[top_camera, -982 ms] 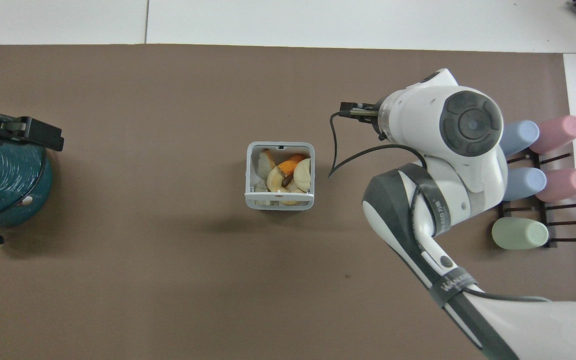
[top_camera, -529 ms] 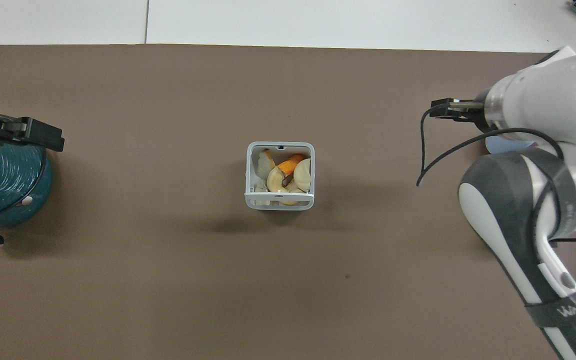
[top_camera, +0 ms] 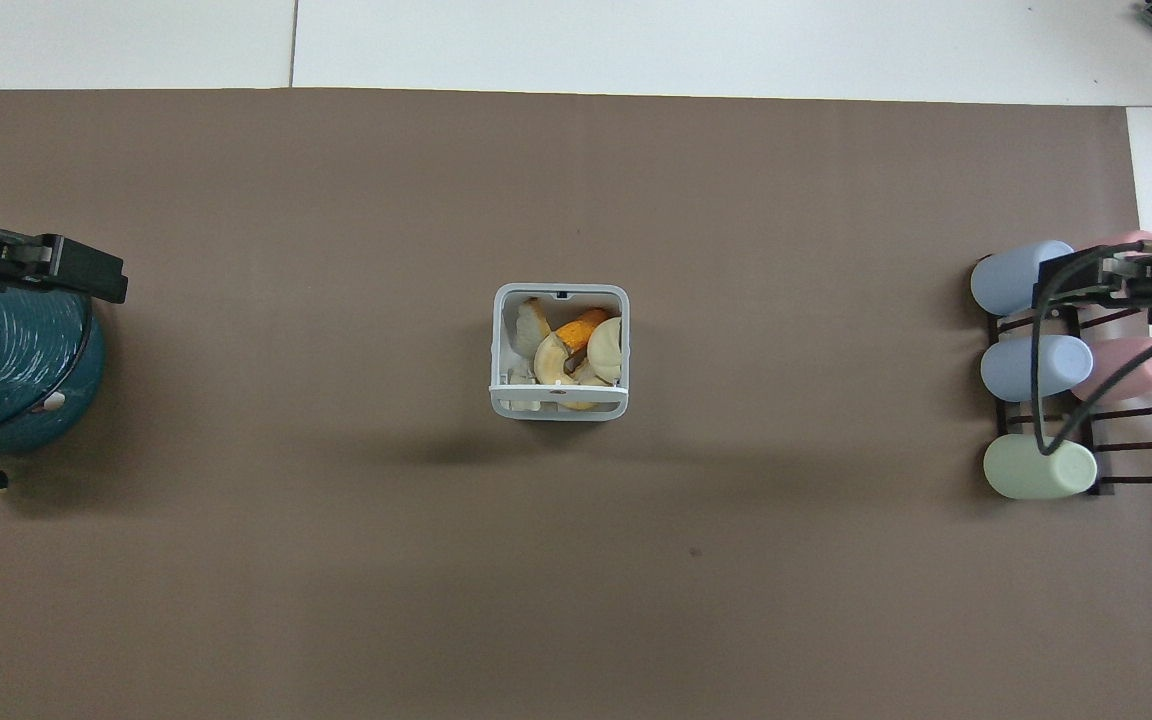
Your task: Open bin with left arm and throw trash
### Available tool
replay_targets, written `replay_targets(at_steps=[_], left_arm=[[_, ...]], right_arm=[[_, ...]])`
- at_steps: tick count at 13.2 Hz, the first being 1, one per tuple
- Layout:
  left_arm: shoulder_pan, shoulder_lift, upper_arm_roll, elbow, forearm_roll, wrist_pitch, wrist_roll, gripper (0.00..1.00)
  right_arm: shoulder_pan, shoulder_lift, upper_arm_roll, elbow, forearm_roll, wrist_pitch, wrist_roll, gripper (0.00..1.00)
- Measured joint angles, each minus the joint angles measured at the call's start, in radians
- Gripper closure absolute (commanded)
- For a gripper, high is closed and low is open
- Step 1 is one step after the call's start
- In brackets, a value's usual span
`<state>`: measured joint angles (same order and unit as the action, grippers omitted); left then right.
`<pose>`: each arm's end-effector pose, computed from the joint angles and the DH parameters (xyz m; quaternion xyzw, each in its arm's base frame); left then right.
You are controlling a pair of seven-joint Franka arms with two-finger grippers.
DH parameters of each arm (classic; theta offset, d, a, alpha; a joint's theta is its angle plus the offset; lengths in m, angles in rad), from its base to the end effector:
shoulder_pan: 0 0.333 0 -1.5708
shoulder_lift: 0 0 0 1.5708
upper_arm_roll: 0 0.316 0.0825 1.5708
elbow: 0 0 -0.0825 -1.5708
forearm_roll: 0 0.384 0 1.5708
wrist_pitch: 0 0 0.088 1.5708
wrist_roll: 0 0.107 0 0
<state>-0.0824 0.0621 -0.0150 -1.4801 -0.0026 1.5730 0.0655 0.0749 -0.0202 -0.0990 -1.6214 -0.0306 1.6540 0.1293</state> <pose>0.5720 -0.0559 0.6325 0.9966 -0.0813 0.0154 0.0020 0.5557 -0.0170 0.6192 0.9967 -0.0757 0.0271 0.0129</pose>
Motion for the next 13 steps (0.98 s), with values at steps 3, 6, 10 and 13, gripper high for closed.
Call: replay_targets(at_steps=[3,6,10,13], left_arm=[[0.0,0.0,0.0,0.0,0.0,0.0,0.0,0.0],[0.0,0.0,0.0,0.0,0.0,0.0,0.0,0.0],[0.0,0.0,0.0,0.0,0.0,0.0,0.0,0.0],[0.0,0.0,0.0,-0.001,0.0,0.0,0.0,0.0]], right_arm=[[-0.029,-0.032,-0.007,0.0,0.021,-0.044,-0.049,0.0],[-0.024,-0.035,0.005,-0.003,0.021,-0.043,-0.049,0.0],[-0.019,-0.035,0.011,-0.011,0.021,-0.043,-0.049,0.0],[-0.011,-0.035,0.012,-0.014,0.019,-0.043,-0.049,0.0]])
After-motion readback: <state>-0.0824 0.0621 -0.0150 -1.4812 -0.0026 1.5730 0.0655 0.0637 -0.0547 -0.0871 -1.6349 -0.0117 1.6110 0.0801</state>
